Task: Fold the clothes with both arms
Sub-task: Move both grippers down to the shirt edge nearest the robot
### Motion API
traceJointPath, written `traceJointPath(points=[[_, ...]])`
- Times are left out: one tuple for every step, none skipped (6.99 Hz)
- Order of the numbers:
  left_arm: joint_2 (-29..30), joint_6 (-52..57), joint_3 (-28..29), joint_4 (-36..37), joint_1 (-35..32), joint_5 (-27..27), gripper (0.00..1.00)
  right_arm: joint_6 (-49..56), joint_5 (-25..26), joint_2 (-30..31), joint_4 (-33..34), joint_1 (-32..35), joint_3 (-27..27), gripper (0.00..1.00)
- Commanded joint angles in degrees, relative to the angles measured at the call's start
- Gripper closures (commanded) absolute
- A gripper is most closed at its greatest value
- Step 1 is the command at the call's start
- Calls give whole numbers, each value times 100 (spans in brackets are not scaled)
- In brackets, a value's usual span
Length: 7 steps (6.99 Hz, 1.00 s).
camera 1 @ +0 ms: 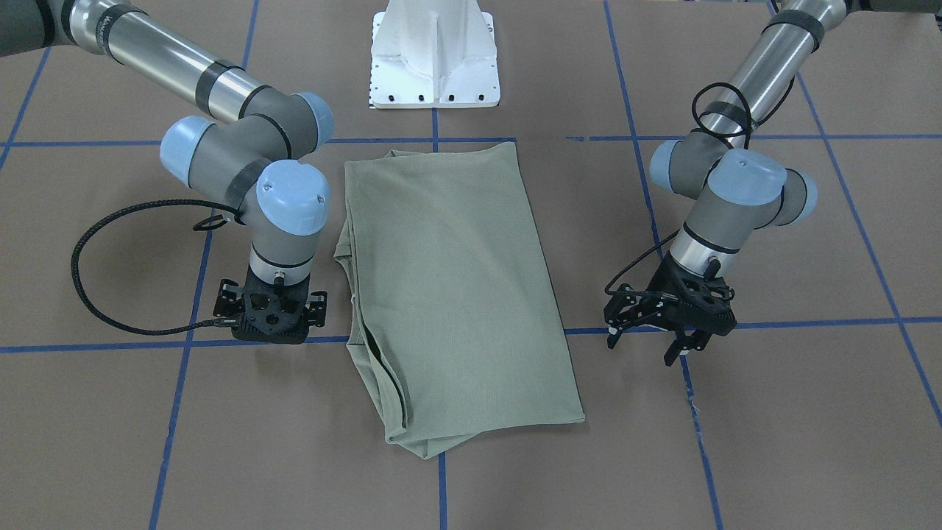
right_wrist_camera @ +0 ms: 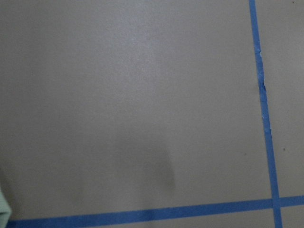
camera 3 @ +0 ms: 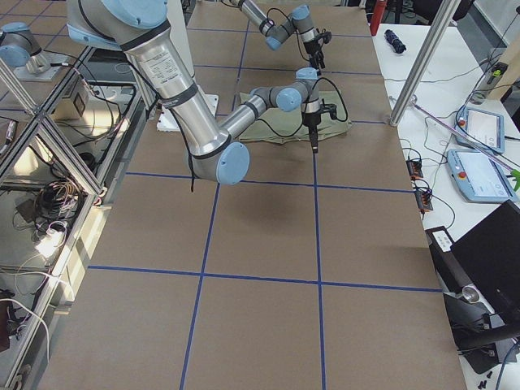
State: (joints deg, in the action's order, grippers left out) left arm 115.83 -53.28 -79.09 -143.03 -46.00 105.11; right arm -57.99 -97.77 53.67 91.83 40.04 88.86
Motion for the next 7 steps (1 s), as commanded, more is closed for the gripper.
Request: traceJointPath(points=[[-479, -1057, -1347, 631, 526, 98, 0, -901, -303, 913, -1048, -196, 1216, 0], [-700, -1532, -2295, 1376, 1009, -85, 0, -1673, -243, 1195, -1497, -485, 1534, 0], [-1007, -2145, -3078, 1827, 1606, -470, 0, -2246, -138, 1476, -1684, -732, 1981, 0], [-1349, -2848, -3530, 1832, 2255, -918, 0, -2852, 159, 1897, -1695, -1099, 2690, 0], [-1413, -3594, -3604, 1832, 2801, -1453, 0, -3380, 484, 2275, -1704, -1460, 3237, 0], [-1440, -4446, -3596, 1814, 3320, -2085, 6, -4073, 913, 2357, -1704, -1838, 3373, 0], [-1536, -5020, -3570, 1797, 3578, -2343, 18, -4489, 1518, 2332, -1713, -2259, 3426, 0]])
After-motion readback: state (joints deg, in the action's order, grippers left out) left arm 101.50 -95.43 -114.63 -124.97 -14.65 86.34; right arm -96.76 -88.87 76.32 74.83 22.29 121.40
